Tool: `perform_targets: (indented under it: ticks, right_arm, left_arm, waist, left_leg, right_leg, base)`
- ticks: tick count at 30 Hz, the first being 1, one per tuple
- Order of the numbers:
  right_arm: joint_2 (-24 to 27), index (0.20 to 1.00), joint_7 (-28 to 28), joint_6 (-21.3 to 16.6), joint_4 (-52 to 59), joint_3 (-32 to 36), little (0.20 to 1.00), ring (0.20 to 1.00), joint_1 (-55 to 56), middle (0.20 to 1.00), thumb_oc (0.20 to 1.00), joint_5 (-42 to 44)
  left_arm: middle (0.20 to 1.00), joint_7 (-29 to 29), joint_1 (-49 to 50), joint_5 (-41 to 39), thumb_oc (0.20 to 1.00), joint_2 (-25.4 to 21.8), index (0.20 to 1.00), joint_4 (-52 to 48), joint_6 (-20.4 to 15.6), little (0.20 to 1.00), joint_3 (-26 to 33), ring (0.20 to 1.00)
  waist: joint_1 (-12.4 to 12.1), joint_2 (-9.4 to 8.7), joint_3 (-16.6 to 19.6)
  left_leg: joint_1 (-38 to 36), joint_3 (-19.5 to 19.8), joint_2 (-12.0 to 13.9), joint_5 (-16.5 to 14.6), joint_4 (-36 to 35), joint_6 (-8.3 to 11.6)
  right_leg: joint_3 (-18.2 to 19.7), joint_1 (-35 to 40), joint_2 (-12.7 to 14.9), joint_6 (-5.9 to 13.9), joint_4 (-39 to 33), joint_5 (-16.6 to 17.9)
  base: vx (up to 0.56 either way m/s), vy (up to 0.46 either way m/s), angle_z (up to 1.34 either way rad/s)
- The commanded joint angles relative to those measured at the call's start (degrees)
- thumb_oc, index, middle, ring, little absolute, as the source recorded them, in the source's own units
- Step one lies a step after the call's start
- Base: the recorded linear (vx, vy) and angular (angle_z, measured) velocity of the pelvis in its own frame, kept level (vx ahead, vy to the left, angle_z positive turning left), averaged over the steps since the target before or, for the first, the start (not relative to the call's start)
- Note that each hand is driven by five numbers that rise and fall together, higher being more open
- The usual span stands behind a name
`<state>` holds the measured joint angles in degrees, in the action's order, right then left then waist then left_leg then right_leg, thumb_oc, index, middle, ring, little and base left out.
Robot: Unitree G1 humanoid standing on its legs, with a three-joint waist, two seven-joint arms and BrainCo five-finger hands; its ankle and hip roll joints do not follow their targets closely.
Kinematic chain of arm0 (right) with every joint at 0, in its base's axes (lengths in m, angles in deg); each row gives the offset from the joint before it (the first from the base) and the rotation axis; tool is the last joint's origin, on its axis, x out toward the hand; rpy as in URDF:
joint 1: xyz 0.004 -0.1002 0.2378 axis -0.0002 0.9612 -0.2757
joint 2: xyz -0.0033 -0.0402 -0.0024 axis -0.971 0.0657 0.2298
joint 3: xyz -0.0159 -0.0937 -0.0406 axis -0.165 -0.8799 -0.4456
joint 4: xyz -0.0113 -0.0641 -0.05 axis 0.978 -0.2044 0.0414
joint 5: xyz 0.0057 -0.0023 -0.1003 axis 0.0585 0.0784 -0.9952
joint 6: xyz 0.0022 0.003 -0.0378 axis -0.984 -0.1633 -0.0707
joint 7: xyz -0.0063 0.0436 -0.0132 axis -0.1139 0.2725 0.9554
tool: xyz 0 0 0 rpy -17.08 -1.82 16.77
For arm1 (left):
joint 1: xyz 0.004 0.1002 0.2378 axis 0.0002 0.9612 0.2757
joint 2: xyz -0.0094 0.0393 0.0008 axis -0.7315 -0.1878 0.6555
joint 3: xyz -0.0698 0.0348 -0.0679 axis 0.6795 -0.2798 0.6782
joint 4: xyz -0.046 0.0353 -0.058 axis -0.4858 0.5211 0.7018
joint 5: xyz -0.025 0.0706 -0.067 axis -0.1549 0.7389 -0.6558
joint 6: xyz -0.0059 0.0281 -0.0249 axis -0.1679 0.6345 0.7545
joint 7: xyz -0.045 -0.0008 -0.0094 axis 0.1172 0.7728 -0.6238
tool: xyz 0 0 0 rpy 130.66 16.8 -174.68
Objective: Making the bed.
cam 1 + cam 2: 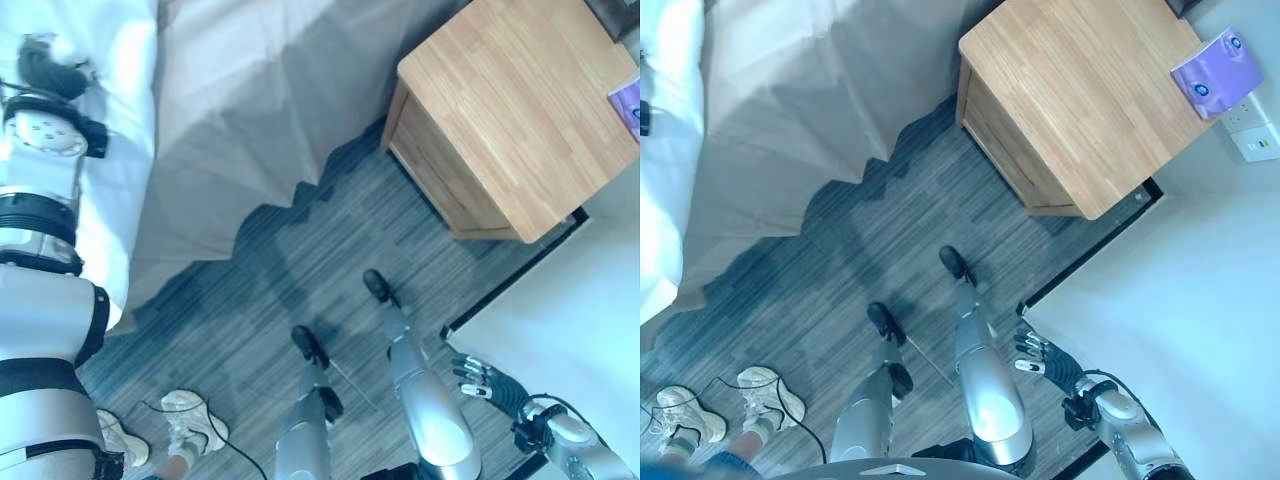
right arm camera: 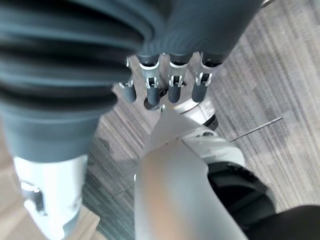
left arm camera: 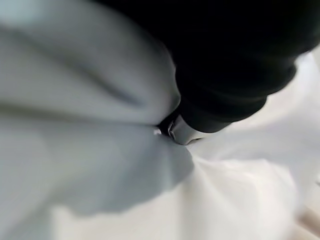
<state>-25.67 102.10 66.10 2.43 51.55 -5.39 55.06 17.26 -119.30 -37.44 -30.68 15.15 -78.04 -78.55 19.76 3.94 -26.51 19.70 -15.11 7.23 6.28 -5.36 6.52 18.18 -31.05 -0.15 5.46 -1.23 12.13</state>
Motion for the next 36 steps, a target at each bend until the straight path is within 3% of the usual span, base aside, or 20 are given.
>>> perform_targets:
  ticks: [1,3,8,9,15,19,27,36]
  right_arm:
    - [0.15,1.000,-0.29,-1.68,0.02,-0.53,1.000,1.000,-0.26,1.000,1.000,-0.21]
    - [0.09,1.000,-0.68,-2.28,-0.18,-0.79,1.000,1.000,-0.12,1.000,1.000,-1.12]
    - [0.05,1.000,-1.45,-2.68,-0.74,-0.88,1.000,1.000,0.23,1.000,1.000,-2.16]
    - [0.08,1.000,-1.54,-2.89,-0.77,-0.71,1.000,1.000,0.31,1.000,1.000,-2.20]
    - [0.74,1.000,-2.36,-3.33,-0.93,0.19,1.000,1.000,0.72,1.000,1.000,-3.78]
    - [1.33,1.000,-2.68,-3.33,-0.53,1.07,1.000,1.000,0.48,1.000,1.000,-4.53]
    - [1.73,1.000,-2.70,-3.04,-0.84,1.21,1.000,1.000,0.46,1.000,1.000,-4.94]
    - [1.52,1.000,-3.92,-1.87,-2.56,-1.40,1.000,1.000,-2.44,1.000,1.000,-3.10]
  left_arm:
    - [0.200,-1.82,-3.42,-3.08,0.200,4.09,0.200,-6.38,-5.96,0.200,0.28,0.200]
    - [0.200,-0.42,-2.02,-3.37,0.200,8.51,0.200,-16.15,-7.92,0.200,-0.90,0.200]
    - [0.200,-0.21,0.42,0.39,0.200,15.24,0.200,-26.85,-8.57,0.200,-4.67,0.200]
    - [0.200,-1.03,1.79,1.10,0.200,18.55,0.200,-30.97,-8.86,0.200,-6.18,0.200]
    - [0.200,-6.12,8.91,1.64,0.200,24.70,0.200,-37.25,-8.40,0.200,-9.37,0.200]
    - [0.200,-8.95,12.67,1.36,0.200,25.98,0.200,-40.91,-7.87,0.200,-10.50,0.200]
    - [0.200,-10.26,11.84,-1.24,0.200,30.65,0.200,-39.95,-7.24,0.200,-11.52,0.200]
    - [0.200,-9.91,11.52,4.24,0.200,49.96,0.200,-29.34,-4.54,0.200,-15.28,0.200]
  waist:
    - [3.29,1.81,-1.47]
    - [3.45,2.33,-1.67]
    - [3.77,3.13,-1.26]
    - [4.22,3.42,-1.05]
    - [5.45,4.76,-0.38]
    - [5.54,6.15,0.01]
    - [6.28,7.95,1.62]
    - [8.55,8.28,4.56]
  left_leg:
    - [1.44,0.72,-0.75,2.13,0.36,0.43]
    - [1.44,0.67,-0.58,3.93,0.36,0.20]
    - [0.47,1.25,-0.78,3.92,0.36,0.04]
    - [0.07,1.27,-0.85,3.86,0.36,-0.10]
    - [-1.04,1.17,-1.02,3.69,0.36,-0.33]
    - [-1.85,1.44,-1.31,3.74,0.36,-0.46]
    - [-3.13,1.62,-1.58,3.89,0.36,-0.49]
    - [-5.29,0.17,-0.85,3.19,0.36,-0.92]
  right_leg:
    - [0.41,3.66,-4.04,0.27,6.69,-7.86]
    - [0.08,3.78,-4.14,0.10,6.69,-6.33]
    - [-0.21,5.07,-3.85,-0.13,6.38,-6.31]
    - [-0.37,5.43,-3.69,-0.21,6.28,-6.28]
    - [-0.12,6.67,-3.45,-0.38,6.05,-6.34]
    - [-0.23,7.90,-3.10,-0.56,5.71,-6.52]
    - [-0.87,9.54,-2.64,-0.71,5.66,-6.88]
    - [0.07,11.04,-3.29,-1.04,5.18,-6.94]
  base:
    - [-0.02,-0.030,0.05]
    - [-0.12,-0.090,0.05]
    - [-0.04,-0.035,0.08]
    - [-0.03,-0.011,0.11]
    - [-0.02,0.004,0.08]
    - [0.00,-0.003,0.01]
    - [0.00,-0.011,0.07]
    - [0.04,-0.009,-0.02]
